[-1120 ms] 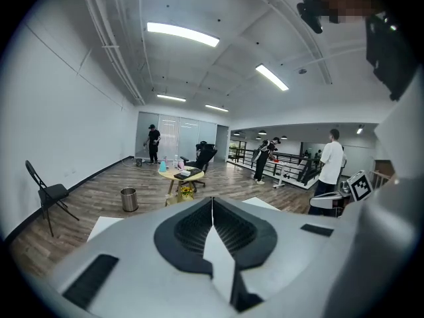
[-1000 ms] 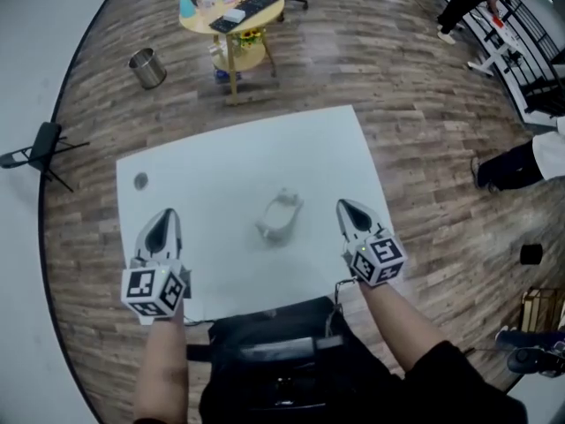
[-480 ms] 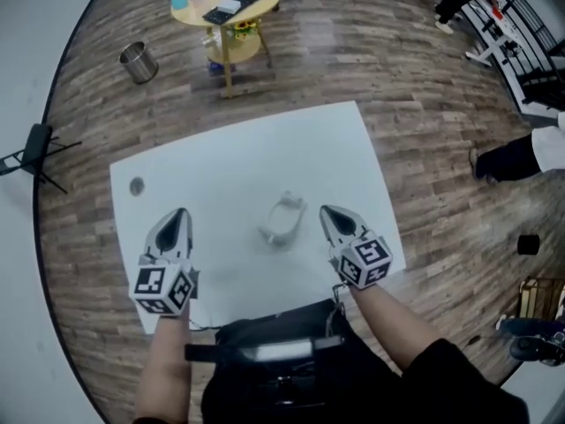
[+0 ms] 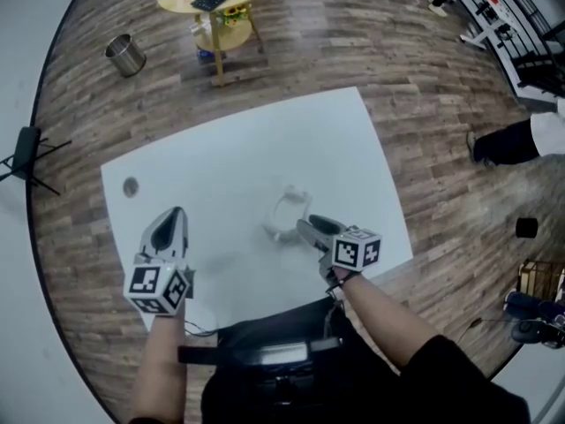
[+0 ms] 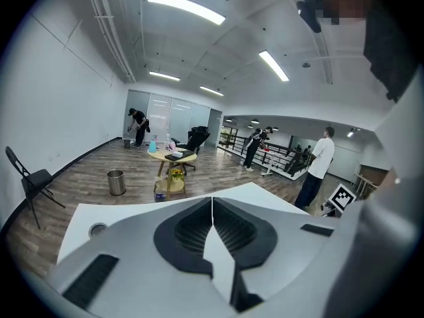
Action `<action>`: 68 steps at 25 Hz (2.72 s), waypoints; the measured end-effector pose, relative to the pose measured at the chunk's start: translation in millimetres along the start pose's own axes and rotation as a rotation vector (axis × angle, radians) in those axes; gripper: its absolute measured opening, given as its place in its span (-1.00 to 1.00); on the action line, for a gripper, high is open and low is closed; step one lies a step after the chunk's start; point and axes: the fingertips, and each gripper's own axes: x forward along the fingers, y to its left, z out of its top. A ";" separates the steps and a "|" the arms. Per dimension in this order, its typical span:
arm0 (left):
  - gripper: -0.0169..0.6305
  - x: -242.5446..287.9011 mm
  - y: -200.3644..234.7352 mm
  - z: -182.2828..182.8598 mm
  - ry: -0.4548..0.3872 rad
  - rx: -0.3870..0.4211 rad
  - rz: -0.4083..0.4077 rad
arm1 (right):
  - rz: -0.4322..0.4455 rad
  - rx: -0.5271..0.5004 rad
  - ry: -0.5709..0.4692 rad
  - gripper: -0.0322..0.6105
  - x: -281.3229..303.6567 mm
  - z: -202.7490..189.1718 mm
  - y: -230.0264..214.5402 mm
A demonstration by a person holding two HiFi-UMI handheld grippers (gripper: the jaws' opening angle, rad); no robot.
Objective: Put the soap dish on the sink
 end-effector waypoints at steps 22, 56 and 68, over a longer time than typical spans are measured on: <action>-0.92 -0.8 16.6 -7.3 0.021 -0.031 0.069 | 0.065 0.546 0.110 -0.26 49.3 -20.4 -30.2; -0.92 -31.7 5.7 -0.4 -0.016 -0.010 0.093 | 0.276 0.537 0.084 -0.47 19.3 0.7 34.5; -0.92 -61.7 -16.5 -2.5 -0.054 0.021 0.041 | 0.290 0.527 -0.007 -0.47 -20.4 21.3 62.4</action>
